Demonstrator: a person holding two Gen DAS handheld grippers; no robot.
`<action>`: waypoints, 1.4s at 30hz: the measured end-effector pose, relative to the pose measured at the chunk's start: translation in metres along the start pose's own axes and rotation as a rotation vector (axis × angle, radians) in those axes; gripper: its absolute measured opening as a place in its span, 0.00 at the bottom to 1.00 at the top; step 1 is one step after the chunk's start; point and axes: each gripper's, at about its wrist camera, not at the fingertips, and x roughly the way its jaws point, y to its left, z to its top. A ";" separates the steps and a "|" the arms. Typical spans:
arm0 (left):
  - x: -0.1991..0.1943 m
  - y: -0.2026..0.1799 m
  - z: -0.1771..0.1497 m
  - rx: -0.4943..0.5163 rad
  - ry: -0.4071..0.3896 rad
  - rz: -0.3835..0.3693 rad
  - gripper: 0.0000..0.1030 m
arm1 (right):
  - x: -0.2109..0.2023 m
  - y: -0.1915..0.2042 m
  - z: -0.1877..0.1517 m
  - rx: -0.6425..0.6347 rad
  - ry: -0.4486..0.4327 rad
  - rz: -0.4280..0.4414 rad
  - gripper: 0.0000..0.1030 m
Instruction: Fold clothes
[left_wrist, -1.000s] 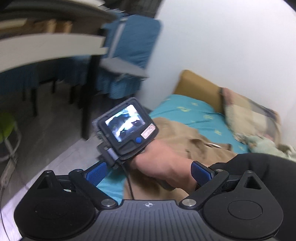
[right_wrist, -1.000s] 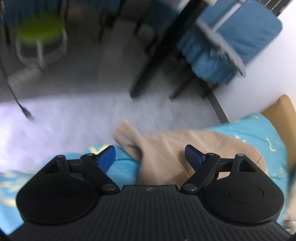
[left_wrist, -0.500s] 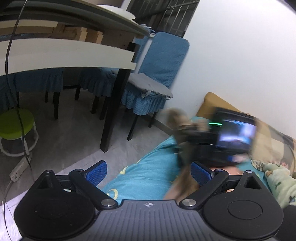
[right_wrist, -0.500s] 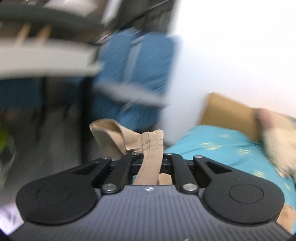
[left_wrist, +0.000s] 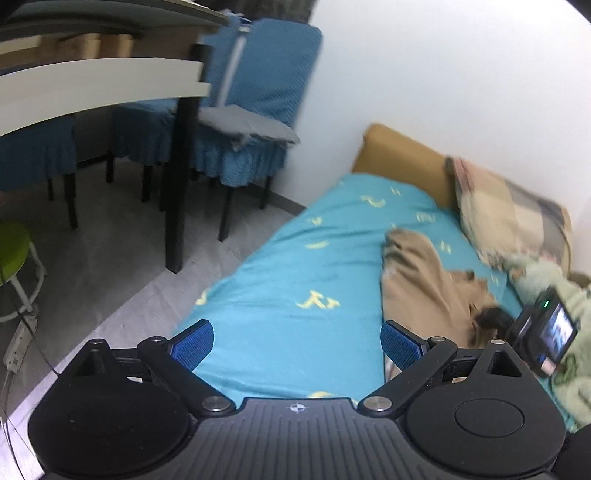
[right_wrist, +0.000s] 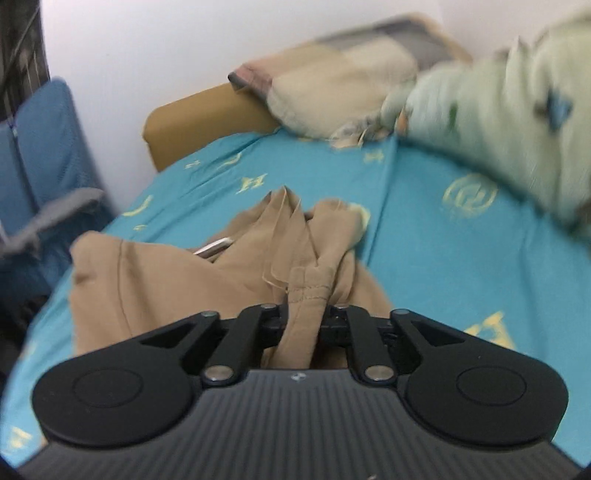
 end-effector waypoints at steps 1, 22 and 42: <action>0.003 -0.004 -0.002 0.014 0.004 -0.001 0.95 | -0.001 -0.002 0.002 0.016 0.001 0.030 0.39; -0.038 -0.058 -0.029 0.250 0.000 -0.138 0.95 | -0.306 -0.041 -0.013 -0.154 -0.044 0.178 0.90; 0.009 0.037 -0.003 0.180 0.591 -0.240 0.76 | -0.366 -0.107 -0.048 0.034 0.031 0.176 0.90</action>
